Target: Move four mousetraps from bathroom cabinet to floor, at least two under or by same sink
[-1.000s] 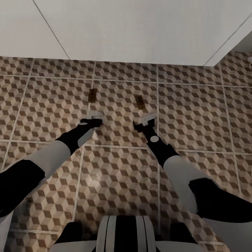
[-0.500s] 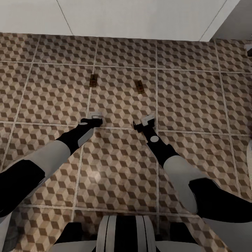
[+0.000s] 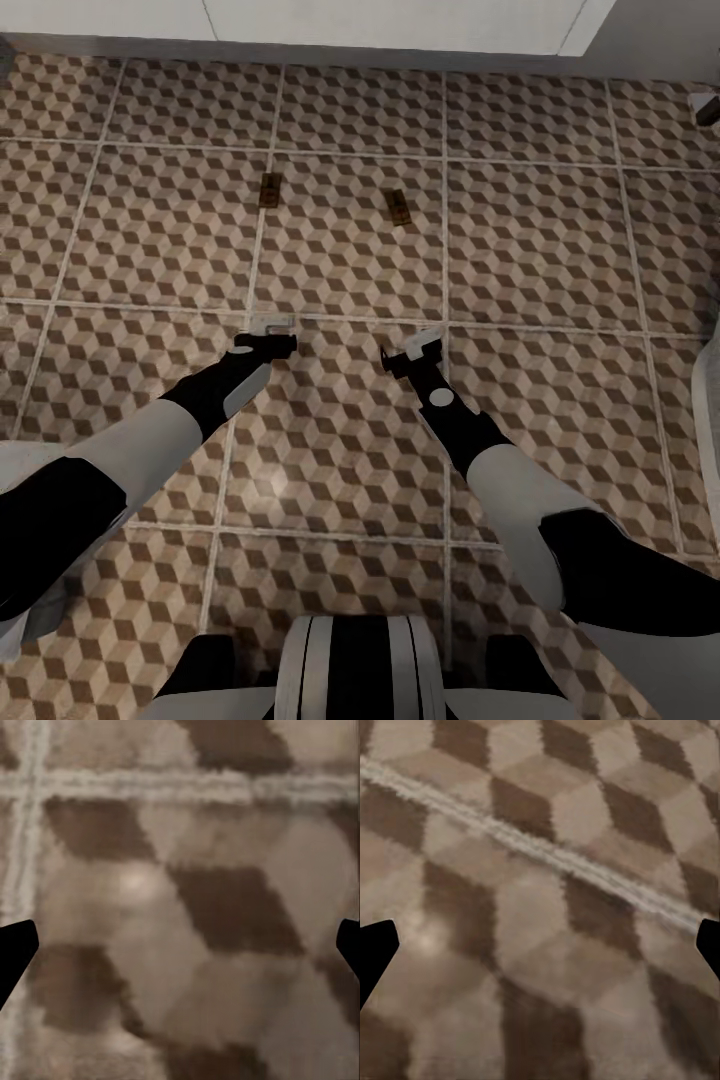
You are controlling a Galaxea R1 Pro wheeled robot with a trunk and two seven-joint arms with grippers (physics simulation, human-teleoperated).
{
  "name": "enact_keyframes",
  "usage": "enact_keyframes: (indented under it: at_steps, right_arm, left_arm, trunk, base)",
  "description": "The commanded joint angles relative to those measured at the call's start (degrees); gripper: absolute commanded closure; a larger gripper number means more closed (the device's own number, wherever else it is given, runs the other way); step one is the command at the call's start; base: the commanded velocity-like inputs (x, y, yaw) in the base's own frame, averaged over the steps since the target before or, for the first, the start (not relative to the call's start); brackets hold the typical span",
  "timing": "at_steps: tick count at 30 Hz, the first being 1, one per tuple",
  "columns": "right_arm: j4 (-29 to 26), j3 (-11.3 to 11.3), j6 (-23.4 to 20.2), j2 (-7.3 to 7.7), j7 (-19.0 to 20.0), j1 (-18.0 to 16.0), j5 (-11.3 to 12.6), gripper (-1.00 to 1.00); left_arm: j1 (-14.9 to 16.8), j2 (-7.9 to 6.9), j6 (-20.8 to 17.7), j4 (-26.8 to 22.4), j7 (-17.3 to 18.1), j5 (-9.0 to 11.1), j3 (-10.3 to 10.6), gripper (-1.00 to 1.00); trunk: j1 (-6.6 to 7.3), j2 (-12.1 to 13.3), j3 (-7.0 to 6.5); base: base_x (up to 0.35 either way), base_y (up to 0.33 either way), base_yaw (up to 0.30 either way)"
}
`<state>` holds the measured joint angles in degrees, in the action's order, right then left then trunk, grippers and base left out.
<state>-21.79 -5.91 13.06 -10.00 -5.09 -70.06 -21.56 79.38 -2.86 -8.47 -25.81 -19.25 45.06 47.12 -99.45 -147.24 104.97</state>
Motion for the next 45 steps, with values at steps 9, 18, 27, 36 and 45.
enact_keyframes:
  at_steps: [9,18,27,36,45]
  right_arm:
    - [0.08,-0.17,0.04,0.0,-0.53,0.01,-0.59,-1.0]
    - [0.11,-0.16,0.04,0.0,-0.53,0.01,-0.59,-1.0]
    - [0.17,-0.15,0.04,0.0,-0.53,0.01,-0.59,-1.0]
    - [0.17,-0.17,0.04,0.0,-0.53,0.01,-0.59,-1.0]
    - [0.17,-0.16,0.04,0.0,-0.52,0.01,-0.59,-1.0]
  left_arm:
    - [0.06,-0.12,-0.22,-0.28,-0.52,0.37,0.53,-1.0]
    - [0.04,-0.1,-0.22,-0.29,-0.52,0.37,0.58,-1.0]
    - [0.04,-0.08,-0.23,-0.29,-0.52,0.37,0.6,-1.0]
    - [0.01,-0.1,-0.2,-0.29,-0.52,0.37,0.6,-1.0]
    - [0.0,-0.06,-0.23,-0.29,-0.52,0.37,0.6,-1.0]
  trunk:
    - [0.04,-0.01,0.03]
    - [0.04,-0.01,0.03]
    - [0.04,-0.01,0.03]
    - [0.04,-0.01,0.03]
    - [0.04,-0.01,0.03]
  base:
    - [-0.346,0.0,0.0]
    - [-0.346,0.0,0.0]
    - [-0.347,0.0,0.0]
    - [-0.349,0.0,0.0]
    - [-0.253,0.0,0.0]
